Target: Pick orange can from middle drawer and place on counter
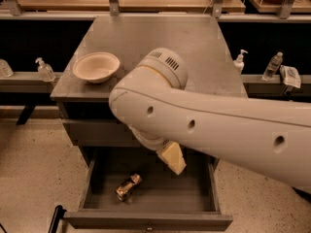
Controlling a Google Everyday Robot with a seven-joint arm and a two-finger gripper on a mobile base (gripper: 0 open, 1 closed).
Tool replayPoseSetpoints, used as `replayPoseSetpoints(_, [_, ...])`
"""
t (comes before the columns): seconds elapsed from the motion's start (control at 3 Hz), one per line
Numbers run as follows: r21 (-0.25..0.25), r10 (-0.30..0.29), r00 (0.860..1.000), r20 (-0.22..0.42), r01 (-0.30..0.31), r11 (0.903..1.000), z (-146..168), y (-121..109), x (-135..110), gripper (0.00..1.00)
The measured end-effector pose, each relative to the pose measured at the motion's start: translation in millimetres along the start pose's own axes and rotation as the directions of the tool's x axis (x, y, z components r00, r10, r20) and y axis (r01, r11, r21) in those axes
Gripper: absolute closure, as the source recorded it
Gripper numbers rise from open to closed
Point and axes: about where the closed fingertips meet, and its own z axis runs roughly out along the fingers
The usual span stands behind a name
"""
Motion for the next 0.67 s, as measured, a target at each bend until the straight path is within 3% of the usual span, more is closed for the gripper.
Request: replayPoseSetpoints(0.67, [0.032,-0.070,0.997,0.022,0.069,0.9971,12,-13,-8,0.00])
